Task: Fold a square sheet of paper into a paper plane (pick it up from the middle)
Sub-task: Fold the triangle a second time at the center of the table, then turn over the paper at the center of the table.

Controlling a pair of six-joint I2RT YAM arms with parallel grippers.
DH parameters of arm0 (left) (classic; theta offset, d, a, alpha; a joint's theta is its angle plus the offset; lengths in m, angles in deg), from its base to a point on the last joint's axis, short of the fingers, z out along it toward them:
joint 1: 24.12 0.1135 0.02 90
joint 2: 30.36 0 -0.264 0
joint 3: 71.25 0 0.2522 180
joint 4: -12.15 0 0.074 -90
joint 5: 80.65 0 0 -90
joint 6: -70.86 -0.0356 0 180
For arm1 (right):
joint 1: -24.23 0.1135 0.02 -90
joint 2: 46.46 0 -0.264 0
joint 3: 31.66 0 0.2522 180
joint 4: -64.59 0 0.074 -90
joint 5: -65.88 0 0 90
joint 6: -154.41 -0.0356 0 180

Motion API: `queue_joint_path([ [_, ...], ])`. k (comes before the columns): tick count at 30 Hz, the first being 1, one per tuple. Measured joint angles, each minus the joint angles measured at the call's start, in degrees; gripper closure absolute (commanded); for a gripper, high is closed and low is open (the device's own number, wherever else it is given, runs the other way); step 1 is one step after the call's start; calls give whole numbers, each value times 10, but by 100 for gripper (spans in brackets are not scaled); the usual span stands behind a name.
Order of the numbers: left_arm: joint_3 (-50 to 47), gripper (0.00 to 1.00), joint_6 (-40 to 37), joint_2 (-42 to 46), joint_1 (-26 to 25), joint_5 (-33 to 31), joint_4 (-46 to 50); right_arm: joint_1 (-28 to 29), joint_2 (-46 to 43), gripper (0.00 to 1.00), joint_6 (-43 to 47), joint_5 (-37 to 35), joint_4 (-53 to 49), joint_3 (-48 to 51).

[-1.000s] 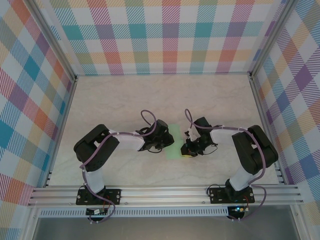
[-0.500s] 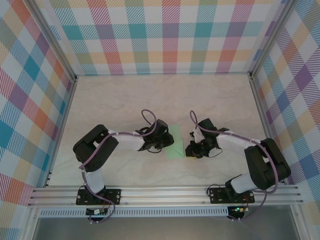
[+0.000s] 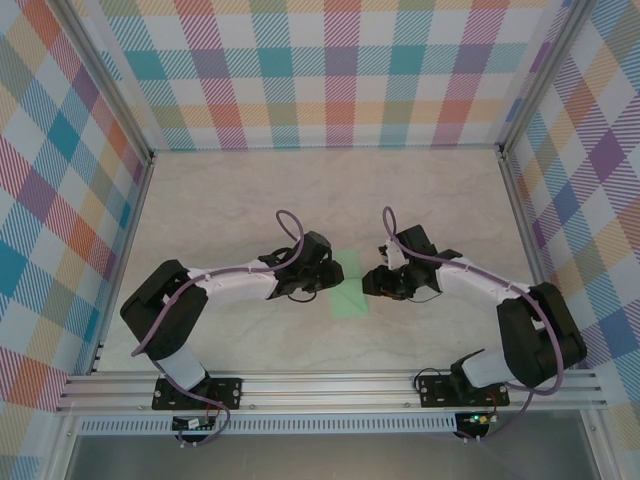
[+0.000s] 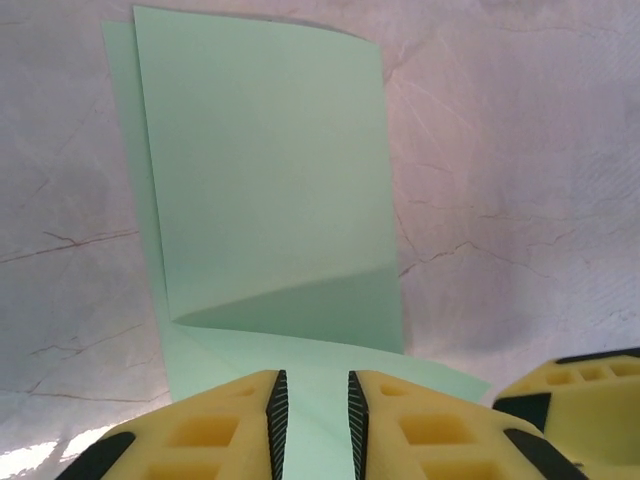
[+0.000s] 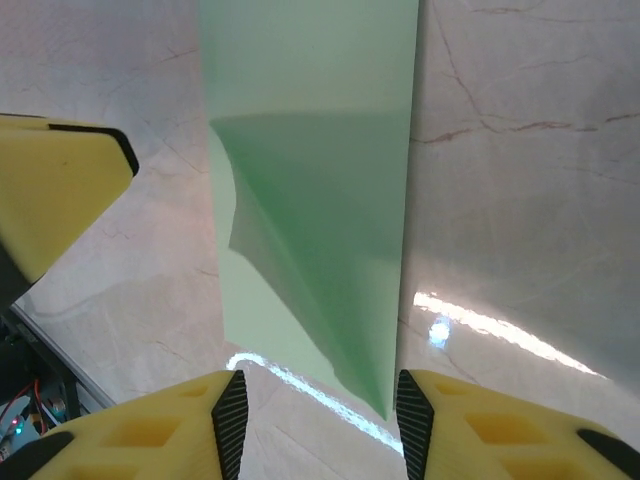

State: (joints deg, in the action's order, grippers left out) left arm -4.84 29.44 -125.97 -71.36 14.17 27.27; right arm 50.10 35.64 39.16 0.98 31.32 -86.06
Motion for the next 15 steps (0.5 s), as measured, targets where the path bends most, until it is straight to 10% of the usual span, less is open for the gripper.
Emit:
queue_joint_path([
  [15, 27, 81, 2, -92, 0, 44, -21, 0, 69, 55, 9, 22, 23, -12],
])
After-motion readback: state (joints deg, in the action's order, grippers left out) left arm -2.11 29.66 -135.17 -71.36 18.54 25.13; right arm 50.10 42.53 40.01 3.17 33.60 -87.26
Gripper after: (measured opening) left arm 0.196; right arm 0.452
